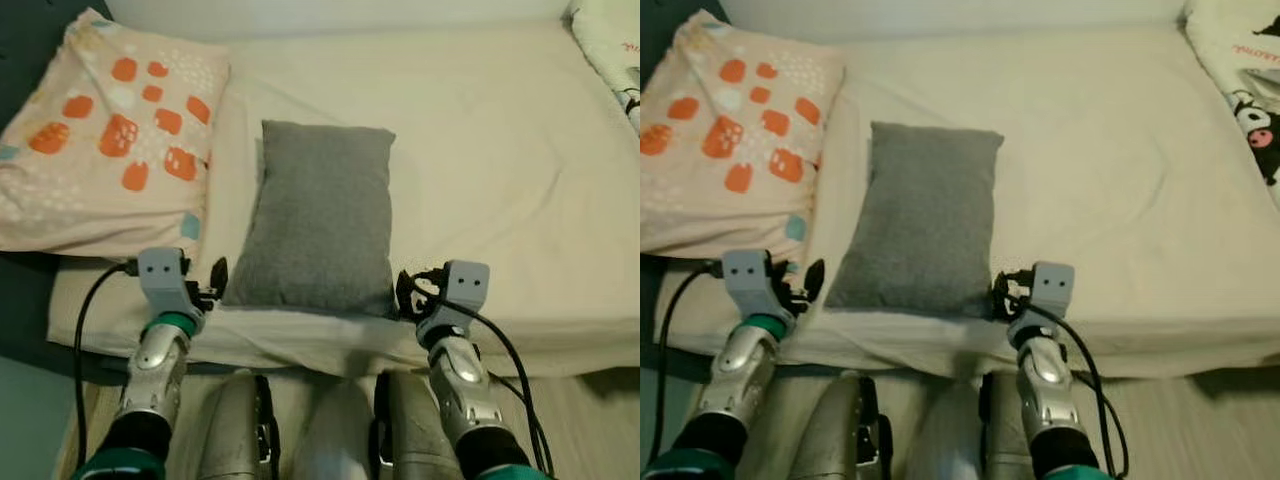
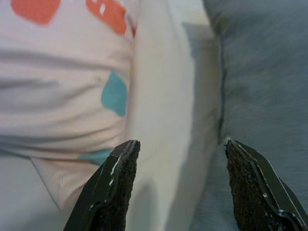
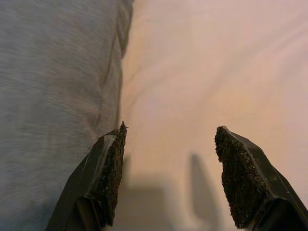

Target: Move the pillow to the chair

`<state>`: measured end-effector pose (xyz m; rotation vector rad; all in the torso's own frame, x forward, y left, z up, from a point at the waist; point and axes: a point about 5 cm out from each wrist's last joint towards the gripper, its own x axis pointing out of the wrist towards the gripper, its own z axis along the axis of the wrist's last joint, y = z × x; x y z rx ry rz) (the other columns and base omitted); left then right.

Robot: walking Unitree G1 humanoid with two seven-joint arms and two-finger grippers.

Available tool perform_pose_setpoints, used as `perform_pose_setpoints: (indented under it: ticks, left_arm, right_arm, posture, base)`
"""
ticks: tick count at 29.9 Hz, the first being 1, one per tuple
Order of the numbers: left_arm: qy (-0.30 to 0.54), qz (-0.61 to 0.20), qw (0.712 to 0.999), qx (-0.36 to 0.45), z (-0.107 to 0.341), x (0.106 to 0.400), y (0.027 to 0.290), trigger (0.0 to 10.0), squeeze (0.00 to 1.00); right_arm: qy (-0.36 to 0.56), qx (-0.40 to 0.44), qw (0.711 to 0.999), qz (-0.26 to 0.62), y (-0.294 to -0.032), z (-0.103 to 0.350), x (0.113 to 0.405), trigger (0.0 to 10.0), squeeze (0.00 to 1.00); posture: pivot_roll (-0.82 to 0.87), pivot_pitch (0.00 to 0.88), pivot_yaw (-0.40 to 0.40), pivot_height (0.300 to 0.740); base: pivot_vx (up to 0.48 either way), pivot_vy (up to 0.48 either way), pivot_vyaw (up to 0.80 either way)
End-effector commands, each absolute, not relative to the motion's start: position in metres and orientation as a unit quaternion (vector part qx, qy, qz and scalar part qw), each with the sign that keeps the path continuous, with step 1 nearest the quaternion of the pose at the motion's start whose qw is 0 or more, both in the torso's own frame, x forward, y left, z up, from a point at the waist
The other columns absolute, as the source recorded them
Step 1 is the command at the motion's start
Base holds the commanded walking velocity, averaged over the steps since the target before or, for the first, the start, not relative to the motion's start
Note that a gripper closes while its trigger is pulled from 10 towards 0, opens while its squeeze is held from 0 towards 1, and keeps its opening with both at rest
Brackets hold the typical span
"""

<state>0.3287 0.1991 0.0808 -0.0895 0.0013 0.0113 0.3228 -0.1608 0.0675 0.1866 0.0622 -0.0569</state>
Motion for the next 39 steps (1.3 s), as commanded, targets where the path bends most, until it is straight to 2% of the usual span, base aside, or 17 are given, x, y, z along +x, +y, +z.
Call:
perform_pose_setpoints:
  ticks: [1, 3, 4, 6, 7, 11, 12, 13, 16, 17, 19, 21, 23, 26, 32, 37, 39]
  left_arm:
    - [0.011, 0.02, 0.999, -0.044, 0.075, 0.325, 0.209, 10.0, 0.0]
    - [0.014, 0.023, 0.999, -0.038, 0.075, 0.326, 0.212, 10.0, 0.0]
    - [0.018, 0.029, 0.999, -0.038, 0.076, 0.328, 0.218, 10.0, 0.94]
    - [0.02, 0.033, 0.999, -0.039, 0.076, 0.328, 0.221, 10.0, 0.94]
    - [0.024, 0.036, 0.998, -0.048, 0.077, 0.33, 0.225, 10.0, 1.0]
    - [0.029, 0.041, 0.996, -0.075, 0.078, 0.333, 0.23, 10.0, 1.0]
    - [0.032, 0.044, 0.993, -0.101, 0.078, 0.334, 0.233, 10.0, 1.0]
    - [0.035, 0.04, 0.989, -0.137, 0.077, 0.336, 0.233, 10.0, 1.0]
    - [0.037, 0.034, 0.984, -0.169, 0.077, 0.337, 0.232, 10.0, 1.0]
    - [0.039, 0.02, 0.978, -0.204, 0.075, 0.339, 0.229, 10.0, 1.0]
    - [0.041, 0.015, 0.976, -0.211, 0.075, 0.339, 0.228, 10.0, 1.0]
    - [0.061, -0.027, 0.965, -0.252, 0.069, 0.34, 0.215, 10.0, 1.0]
    - [0.061, -0.027, 0.965, -0.252, 0.069, 0.34, 0.215, 10.0, 1.0]
    - [0.078, -0.061, 0.95, -0.296, 0.064, 0.34, 0.203, 10.0, 1.0]
    - [0.123, -0.116, 0.922, -0.348, 0.049, 0.332, 0.179, 10.0, 1.0]
    - [0.133, -0.121, 0.909, -0.375, 0.045, 0.33, 0.174, 10.0, 1.0]
    - [0.135, -0.11, 0.902, -0.394, 0.041, 0.328, 0.173, 10.0, 1.0]
  right_arm:
    - [0.043, 0.114, 0.992, -0.027, -0.157, 0.064, 0.322, 10.0, 0.0]
    - [0.045, 0.124, 0.991, -0.03, -0.157, 0.065, 0.325, 10.0, 0.0]
    - [0.047, 0.141, 0.988, -0.037, -0.158, 0.066, 0.327, 10.0, 0.0]
    - [0.049, 0.152, 0.986, -0.042, -0.158, 0.066, 0.329, 10.0, 0.0]
    - [0.048, 0.179, 0.981, -0.051, -0.159, 0.069, 0.333, 10.0, 0.0]
    - [0.036, 0.231, 0.97, -0.06, -0.159, 0.076, 0.339, 10.0, 0.0]
    - [0.031, 0.257, 0.964, -0.063, -0.158, 0.08, 0.342, 10.0, 0.18]
    - [0.026, 0.283, 0.957, -0.061, -0.156, 0.085, 0.346, 10.0, 1.0]
    - [0.021, 0.313, 0.948, -0.056, -0.154, 0.09, 0.35, 10.0, 1.0]
    - [0.015, 0.349, 0.936, -0.044, -0.149, 0.095, 0.353, 10.0, 1.0]
    - [0.015, 0.358, 0.933, -0.039, -0.147, 0.096, 0.354, 10.0, 1.0]
    - [0.017, 0.395, 0.918, -0.036, -0.143, 0.097, 0.356, 10.0, 1.0]
    - [0.017, 0.395, 0.918, -0.036, -0.143, 0.097, 0.356, 10.0, 1.0]
    - [0.02, 0.427, 0.904, -0.025, -0.138, 0.098, 0.358, 10.0, 1.0]
    - [0.039, 0.497, 0.864, 0.068, -0.106, 0.099, 0.353, 10.0, 1.0]
    - [0.047, 0.511, 0.852, 0.102, -0.095, 0.099, 0.348, 10.0, 1.0]
    - [0.053, 0.528, 0.84, 0.118, -0.088, 0.097, 0.343, 10.0, 1.0]
  posture:
    - [-0.01, 0.203, 0.095, 0.6]
    - [-0.02, 0.206, 0.094, 0.6]
    - [-0.02, 0.21, 0.094, 0.6]
    - [-0.02, 0.211, 0.094, 0.6]
    - [-0.02, 0.225, 0.095, 0.6]
    - [-0.02, 0.244, 0.097, 0.6]
    - [-0.03, 0.249, 0.098, 0.6]
    - [-0.04, 0.257, 0.104, 0.6]
    - [-0.04, 0.266, 0.106, 0.6]
    - [-0.05, 0.271, 0.113, 0.6]
    - [-0.05, 0.271, 0.113, 0.6]
    - [-0.05, 0.286, 0.128, 0.6]
    - [-0.05, 0.286, 0.128, 0.6]
    - [-0.06, 0.287, 0.135, 0.6]
    - [-0.07, 0.292, 0.145, 0.6]
    - [-0.07, 0.291, 0.141, 0.6]
    - [-0.08, 0.257, 0.136, 0.6]
  base:
    - [0.0, 0.0, 0.0]
    - [0.0, 0.0, 0.0]
    - [0.0, 0.0, 0.0]
    - [0.0, 0.0, 0.0]
    - [0.0, 0.0, 0.0]
    - [0.0, 0.0, 0.0]
    - [0.0, 0.0, 0.0]
    - [0.0, 0.0, 0.0]
    - [0.0, 0.0, 0.0]
    - [0.0, 0.0, 0.0]
    - [0.0, 0.0, 0.0]
    - [0.0, 0.0, 0.0]
    - [0.0, 0.0, 0.0]
    - [0.0, 0.0, 0.0]
    - [0.0, 0.0, 0.0]
    - [0.0, 0.0, 0.0]
    - [0.0, 0.0, 0.0]
